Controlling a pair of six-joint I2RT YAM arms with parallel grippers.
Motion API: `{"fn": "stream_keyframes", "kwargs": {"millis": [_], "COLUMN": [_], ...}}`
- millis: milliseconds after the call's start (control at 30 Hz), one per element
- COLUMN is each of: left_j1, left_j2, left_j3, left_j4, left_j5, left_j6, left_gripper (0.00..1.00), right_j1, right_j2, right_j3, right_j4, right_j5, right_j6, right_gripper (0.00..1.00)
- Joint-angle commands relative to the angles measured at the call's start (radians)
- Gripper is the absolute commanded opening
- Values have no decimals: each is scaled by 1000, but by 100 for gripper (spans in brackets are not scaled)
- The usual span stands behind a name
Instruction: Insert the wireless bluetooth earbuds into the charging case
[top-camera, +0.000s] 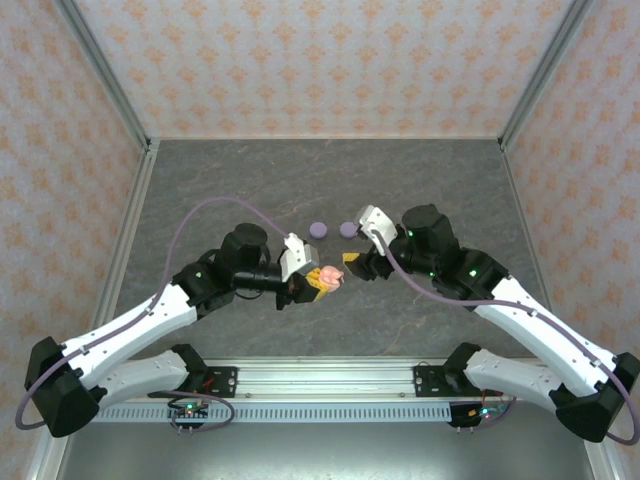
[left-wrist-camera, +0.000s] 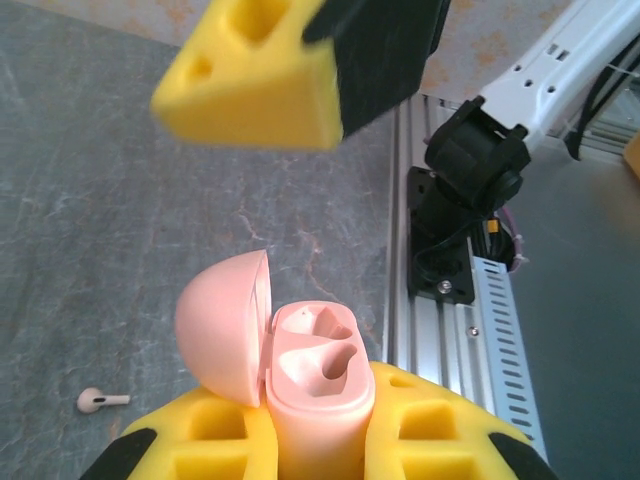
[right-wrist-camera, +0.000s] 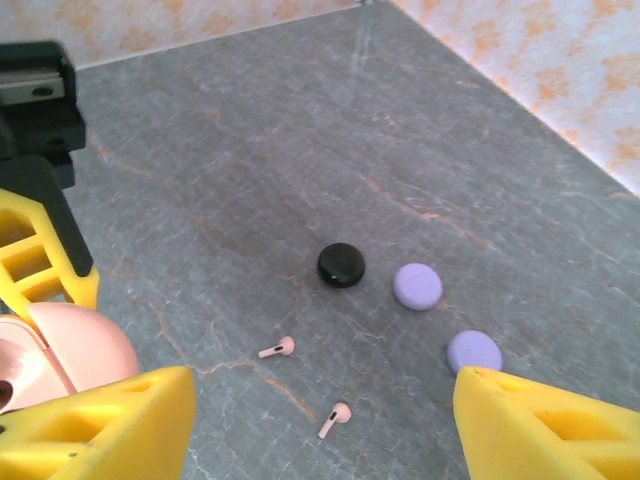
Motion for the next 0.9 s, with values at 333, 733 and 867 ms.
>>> {"fn": "stream_keyframes", "kwargs": {"millis": [333, 733, 867], "left_j1": [-4, -4, -3], "left_j2": [-253, -291, -270], "left_j3": [-200, -225, -222], "left_j4": [102, 94, 100], "left_j5": [-213, -239, -236], "left_j6": [-134, -148, -147], "left_gripper": [0, 0, 0], "right_j1": [-3, 7, 16], "right_j2": [278, 724, 804], "right_j3": [-4, 156, 189], "right_j4": [-173, -197, -176], "right_j5": [229, 186, 145], "right_j6": [510, 611, 617], "right_gripper": [72, 48, 46]}}
